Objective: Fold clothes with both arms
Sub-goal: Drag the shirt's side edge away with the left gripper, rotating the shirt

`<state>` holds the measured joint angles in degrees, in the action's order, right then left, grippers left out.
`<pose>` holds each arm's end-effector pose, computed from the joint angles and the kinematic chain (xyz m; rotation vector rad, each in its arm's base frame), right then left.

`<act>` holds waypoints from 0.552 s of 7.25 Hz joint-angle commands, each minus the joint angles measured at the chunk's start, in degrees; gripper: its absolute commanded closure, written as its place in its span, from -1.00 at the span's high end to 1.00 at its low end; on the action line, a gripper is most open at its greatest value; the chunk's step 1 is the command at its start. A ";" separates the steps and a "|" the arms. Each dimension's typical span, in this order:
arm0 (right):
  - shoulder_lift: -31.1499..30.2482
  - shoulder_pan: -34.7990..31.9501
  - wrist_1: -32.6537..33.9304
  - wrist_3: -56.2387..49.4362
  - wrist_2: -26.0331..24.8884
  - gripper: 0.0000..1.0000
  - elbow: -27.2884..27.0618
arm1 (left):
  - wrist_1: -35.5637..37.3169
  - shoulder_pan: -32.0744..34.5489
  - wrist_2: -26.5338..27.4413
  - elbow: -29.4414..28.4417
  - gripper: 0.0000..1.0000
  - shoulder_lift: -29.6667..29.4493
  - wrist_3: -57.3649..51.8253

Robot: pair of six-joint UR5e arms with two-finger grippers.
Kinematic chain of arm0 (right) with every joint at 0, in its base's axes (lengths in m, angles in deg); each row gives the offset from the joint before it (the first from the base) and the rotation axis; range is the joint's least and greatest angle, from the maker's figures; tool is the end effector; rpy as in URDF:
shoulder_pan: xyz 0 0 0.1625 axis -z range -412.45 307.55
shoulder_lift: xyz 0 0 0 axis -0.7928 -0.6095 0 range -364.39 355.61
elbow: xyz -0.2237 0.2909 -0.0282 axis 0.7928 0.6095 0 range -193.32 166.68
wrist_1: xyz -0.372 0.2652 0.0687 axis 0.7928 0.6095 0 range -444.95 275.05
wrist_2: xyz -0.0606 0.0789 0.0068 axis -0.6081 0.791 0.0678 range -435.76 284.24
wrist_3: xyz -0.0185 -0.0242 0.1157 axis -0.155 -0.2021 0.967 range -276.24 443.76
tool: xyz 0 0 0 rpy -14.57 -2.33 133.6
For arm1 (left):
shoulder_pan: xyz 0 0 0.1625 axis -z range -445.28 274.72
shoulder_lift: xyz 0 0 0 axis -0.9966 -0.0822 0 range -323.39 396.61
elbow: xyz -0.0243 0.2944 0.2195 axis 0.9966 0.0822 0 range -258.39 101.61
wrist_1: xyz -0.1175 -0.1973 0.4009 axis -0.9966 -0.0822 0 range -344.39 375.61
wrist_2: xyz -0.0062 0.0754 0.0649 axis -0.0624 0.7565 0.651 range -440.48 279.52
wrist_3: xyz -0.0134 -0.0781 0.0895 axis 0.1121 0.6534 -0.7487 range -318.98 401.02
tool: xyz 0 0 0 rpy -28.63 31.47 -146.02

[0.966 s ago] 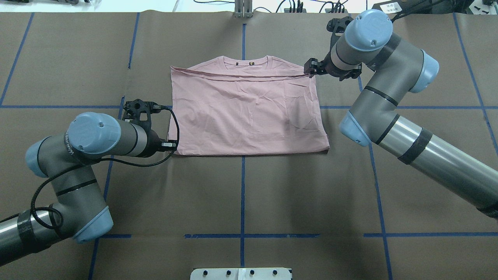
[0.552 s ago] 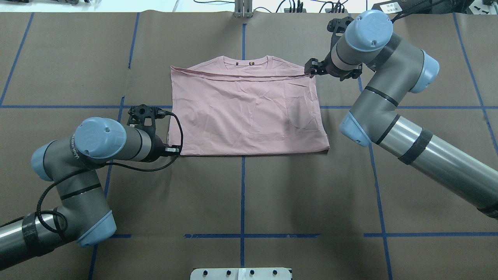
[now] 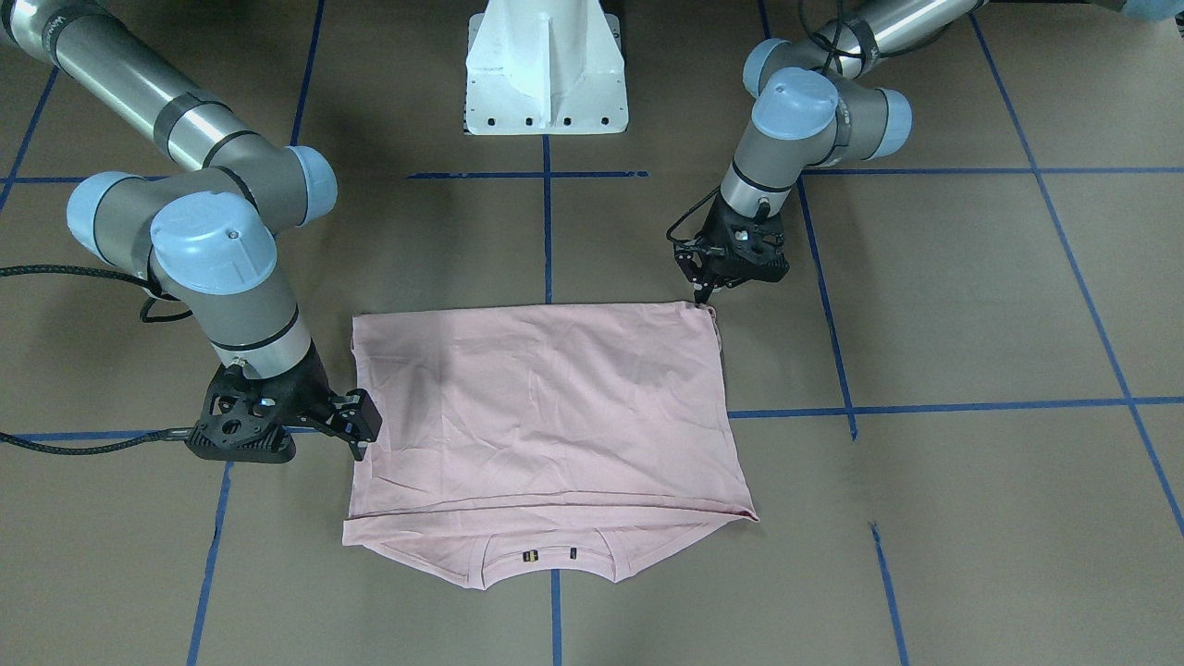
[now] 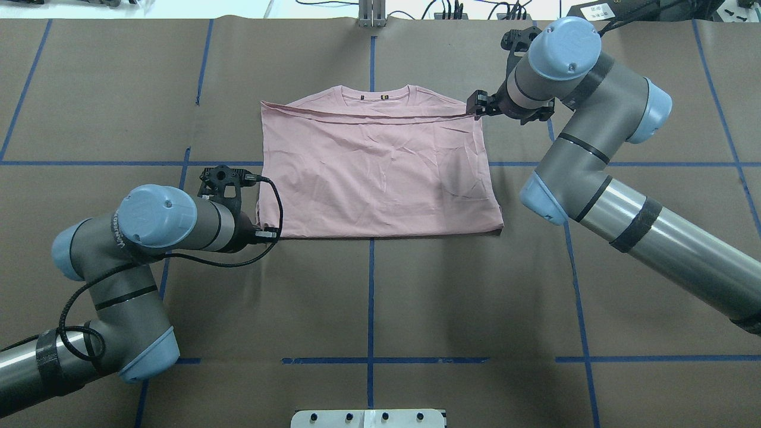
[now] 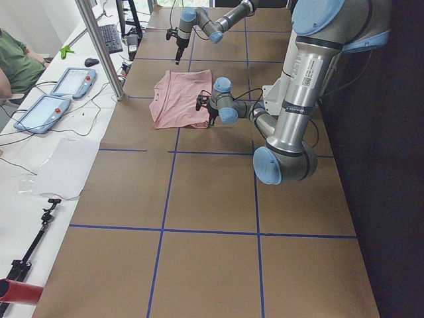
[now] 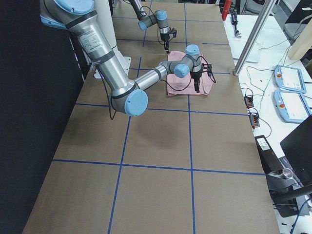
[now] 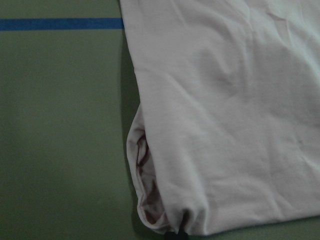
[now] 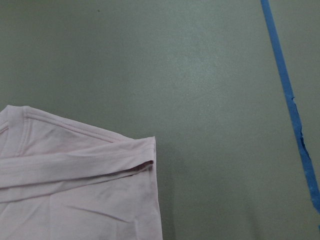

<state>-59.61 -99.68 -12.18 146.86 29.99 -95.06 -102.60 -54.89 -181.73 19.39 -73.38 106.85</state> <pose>-0.4403 -0.6245 0.2816 0.2492 -0.7640 0.2307 0.5224 -0.4340 0.2851 0.2860 0.9481 -0.0036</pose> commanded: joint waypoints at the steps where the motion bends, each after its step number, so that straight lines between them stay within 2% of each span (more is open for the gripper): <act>1: -0.32 0.04 0.00 0.01 -0.01 1.00 0.00 | 0.09 4.82 0.00 -0.48 -1.00 0.39 -8.56; 3: -0.32 0.04 0.00 0.27 -0.01 1.00 0.09 | -0.43 12.19 -0.17 -6.95 -1.00 -0.22 -18.06; 4: -0.32 0.04 0.00 0.53 -0.10 1.00 0.09 | -0.70 16.67 -0.17 -11.77 -1.00 -2.83 -22.28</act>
<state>-59.92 -99.65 -12.18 147.13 29.95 -94.99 -102.96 -43.32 -181.86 12.80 -74.07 90.12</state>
